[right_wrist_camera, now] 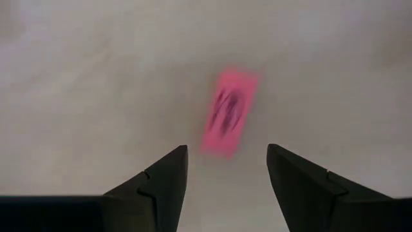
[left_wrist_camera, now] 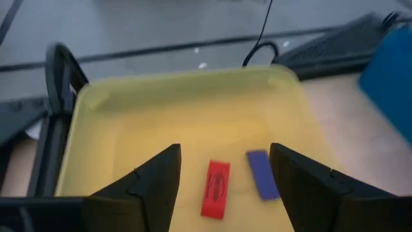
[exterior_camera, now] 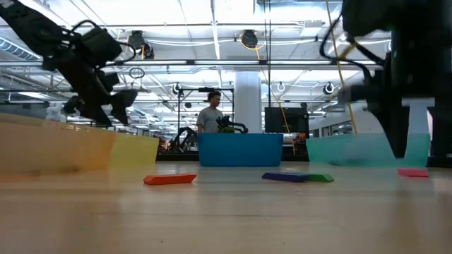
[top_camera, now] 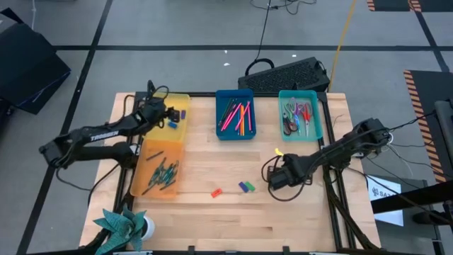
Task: Sort crayons/erasers/pens/pencils in bins
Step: Put the pink eraser into the yellow bin
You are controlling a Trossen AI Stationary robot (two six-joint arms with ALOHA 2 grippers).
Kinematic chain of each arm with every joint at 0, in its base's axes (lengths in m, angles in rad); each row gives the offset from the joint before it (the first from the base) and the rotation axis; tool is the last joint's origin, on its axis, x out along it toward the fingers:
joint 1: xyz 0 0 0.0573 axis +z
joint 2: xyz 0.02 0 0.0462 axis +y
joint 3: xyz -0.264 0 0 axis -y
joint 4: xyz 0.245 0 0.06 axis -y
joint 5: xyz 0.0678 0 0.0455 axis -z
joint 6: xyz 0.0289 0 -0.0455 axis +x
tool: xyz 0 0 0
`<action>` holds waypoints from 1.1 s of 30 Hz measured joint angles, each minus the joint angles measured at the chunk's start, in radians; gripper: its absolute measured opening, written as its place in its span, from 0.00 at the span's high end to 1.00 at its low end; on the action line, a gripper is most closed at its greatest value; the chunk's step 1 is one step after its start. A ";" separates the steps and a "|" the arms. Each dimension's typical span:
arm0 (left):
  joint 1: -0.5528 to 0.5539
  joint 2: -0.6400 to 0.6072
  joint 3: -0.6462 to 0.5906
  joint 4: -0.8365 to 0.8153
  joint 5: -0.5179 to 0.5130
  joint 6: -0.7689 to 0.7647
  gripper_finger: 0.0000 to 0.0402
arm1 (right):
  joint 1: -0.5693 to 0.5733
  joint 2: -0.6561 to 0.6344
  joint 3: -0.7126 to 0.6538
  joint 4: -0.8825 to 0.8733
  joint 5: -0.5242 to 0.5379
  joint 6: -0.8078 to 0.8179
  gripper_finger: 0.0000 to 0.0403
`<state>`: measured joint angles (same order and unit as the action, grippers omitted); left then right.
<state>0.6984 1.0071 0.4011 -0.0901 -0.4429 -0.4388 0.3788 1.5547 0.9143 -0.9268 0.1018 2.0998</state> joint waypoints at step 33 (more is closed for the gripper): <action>-0.323 -0.261 0.002 0.191 0.392 -0.234 0.40 | -0.073 0.011 -0.080 0.106 0.138 -0.417 0.83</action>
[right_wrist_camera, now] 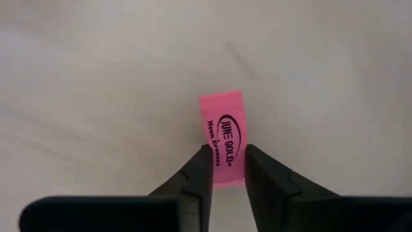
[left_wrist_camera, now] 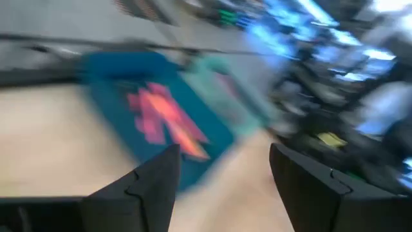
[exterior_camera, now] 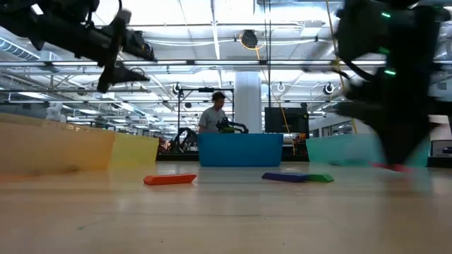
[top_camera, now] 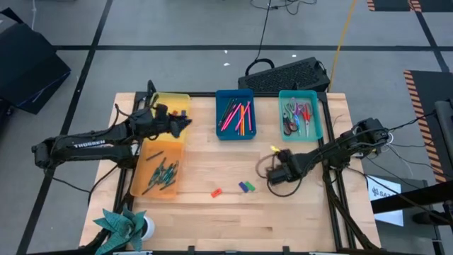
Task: Sort crayons/erasers/pens/pencils in bins
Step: Put the pink eraser into the yellow bin
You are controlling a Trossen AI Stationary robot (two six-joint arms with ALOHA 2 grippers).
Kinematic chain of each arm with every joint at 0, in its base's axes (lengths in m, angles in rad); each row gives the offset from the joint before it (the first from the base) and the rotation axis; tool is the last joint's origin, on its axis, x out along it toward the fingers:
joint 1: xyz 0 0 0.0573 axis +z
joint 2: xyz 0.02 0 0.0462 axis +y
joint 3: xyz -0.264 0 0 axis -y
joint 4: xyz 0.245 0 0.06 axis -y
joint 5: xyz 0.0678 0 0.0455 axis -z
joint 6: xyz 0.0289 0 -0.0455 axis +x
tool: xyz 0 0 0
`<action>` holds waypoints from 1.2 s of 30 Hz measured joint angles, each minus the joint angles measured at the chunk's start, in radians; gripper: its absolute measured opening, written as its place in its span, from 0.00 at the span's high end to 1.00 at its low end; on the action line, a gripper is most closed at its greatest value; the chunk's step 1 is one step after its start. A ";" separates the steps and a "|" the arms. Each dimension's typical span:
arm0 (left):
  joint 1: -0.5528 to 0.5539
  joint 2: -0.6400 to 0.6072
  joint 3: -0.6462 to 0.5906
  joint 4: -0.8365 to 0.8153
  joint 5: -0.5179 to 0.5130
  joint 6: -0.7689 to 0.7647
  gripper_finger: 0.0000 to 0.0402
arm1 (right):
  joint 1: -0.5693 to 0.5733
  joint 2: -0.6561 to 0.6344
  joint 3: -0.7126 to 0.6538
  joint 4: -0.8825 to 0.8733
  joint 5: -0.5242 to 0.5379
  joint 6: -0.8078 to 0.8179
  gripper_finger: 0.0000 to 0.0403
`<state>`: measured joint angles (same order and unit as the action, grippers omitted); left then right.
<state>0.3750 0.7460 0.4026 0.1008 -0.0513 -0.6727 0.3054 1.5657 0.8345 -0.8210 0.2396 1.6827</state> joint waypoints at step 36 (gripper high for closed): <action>-0.456 0.666 0.135 0.545 0.024 -0.776 0.40 | -0.130 0.249 0.682 0.307 0.098 -1.357 0.85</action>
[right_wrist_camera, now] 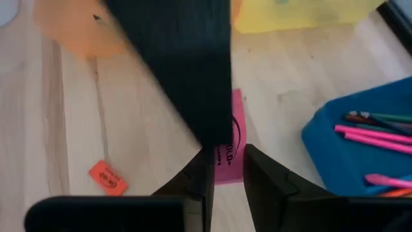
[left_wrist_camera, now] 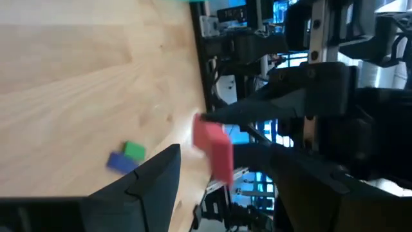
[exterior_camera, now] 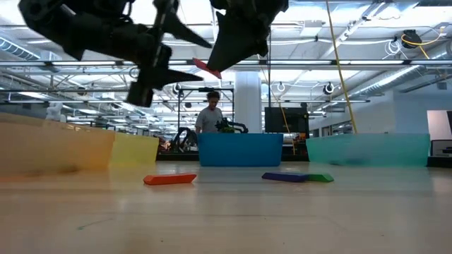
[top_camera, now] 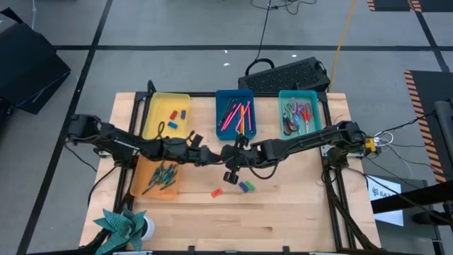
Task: Sort crayons/erasers/pens/pencils in bins
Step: Put the pink eraser into the yellow bin
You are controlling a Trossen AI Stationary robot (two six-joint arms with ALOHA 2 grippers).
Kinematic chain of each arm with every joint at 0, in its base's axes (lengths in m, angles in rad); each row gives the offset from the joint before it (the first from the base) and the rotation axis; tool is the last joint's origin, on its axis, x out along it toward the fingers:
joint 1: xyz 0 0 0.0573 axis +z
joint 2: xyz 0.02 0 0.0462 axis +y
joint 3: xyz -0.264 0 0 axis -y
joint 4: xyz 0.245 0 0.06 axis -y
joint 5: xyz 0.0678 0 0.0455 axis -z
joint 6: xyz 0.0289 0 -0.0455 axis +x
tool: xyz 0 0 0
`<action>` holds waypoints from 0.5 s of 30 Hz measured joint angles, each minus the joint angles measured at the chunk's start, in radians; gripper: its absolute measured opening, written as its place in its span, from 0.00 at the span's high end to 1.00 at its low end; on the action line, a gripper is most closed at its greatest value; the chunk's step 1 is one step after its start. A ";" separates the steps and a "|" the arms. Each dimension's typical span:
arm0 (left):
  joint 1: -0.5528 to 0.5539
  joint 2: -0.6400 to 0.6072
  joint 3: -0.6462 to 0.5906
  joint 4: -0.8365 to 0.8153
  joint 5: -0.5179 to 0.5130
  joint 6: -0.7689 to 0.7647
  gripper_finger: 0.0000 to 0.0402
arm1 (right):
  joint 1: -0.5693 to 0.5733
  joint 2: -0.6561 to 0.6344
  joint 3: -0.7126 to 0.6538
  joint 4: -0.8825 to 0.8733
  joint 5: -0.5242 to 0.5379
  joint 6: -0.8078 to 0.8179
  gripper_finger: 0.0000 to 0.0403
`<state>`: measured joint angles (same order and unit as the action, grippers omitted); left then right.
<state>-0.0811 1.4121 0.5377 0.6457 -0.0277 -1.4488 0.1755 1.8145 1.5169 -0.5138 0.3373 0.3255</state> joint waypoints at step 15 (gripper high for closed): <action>0.014 0.098 0.158 -0.093 0.031 0.045 0.54 | 0.015 -0.016 0.000 -0.025 0.027 0.010 0.85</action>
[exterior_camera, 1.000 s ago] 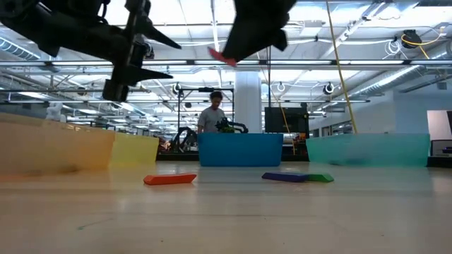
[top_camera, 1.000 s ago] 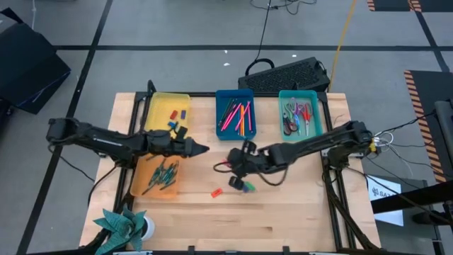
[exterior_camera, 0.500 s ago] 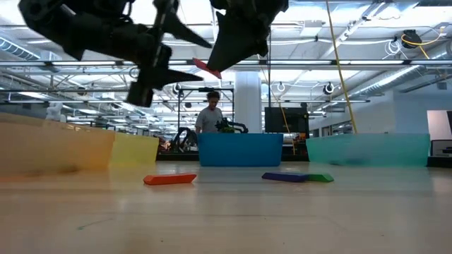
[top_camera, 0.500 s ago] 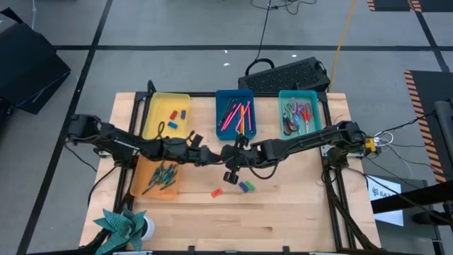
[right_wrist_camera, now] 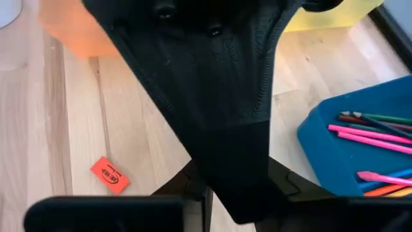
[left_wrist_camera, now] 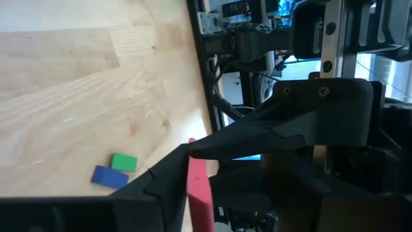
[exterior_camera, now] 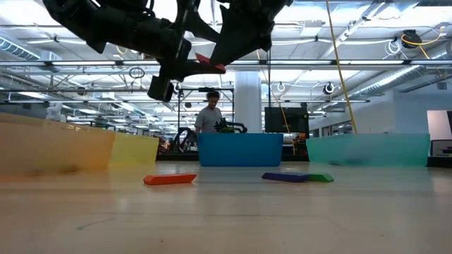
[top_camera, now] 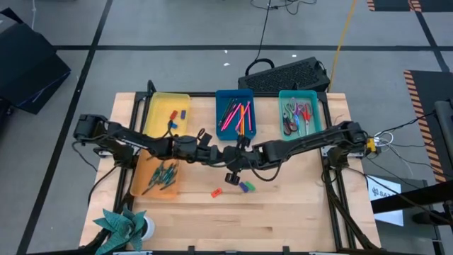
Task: Sort crayons/erasers/pens/pencils in bins
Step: Put the pink eraser into the yellow bin
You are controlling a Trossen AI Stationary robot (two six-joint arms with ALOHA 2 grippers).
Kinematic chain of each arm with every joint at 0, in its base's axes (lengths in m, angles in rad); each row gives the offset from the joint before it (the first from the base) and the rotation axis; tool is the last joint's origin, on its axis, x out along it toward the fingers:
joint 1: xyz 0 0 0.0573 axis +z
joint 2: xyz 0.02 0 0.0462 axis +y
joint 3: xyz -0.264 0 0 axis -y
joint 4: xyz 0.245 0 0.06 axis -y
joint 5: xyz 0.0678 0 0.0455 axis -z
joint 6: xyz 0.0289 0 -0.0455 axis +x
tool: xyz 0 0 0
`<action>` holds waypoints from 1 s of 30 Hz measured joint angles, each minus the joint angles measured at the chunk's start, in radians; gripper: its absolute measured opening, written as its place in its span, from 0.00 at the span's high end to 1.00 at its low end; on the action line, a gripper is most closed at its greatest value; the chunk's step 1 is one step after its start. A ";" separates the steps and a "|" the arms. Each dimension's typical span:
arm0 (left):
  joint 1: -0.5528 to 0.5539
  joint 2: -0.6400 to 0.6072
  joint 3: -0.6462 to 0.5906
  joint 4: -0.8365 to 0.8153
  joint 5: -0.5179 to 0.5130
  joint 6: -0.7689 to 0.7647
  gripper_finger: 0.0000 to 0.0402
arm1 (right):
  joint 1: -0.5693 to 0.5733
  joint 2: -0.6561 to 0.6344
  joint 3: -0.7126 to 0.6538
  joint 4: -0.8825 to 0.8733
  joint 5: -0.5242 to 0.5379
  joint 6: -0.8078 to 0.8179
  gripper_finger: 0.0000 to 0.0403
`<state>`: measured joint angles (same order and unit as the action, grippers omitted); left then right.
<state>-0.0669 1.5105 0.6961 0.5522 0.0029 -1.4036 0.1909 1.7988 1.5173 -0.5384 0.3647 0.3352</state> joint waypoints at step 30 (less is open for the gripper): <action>0.021 -0.002 0.000 0.027 0.125 0.044 0.59 | 0.046 -0.073 -0.003 -0.147 -0.040 -0.013 0.85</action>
<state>-0.0460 1.5082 0.6956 0.5797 0.1280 -1.3597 0.2371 1.7256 1.5139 -0.6857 0.3246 0.3224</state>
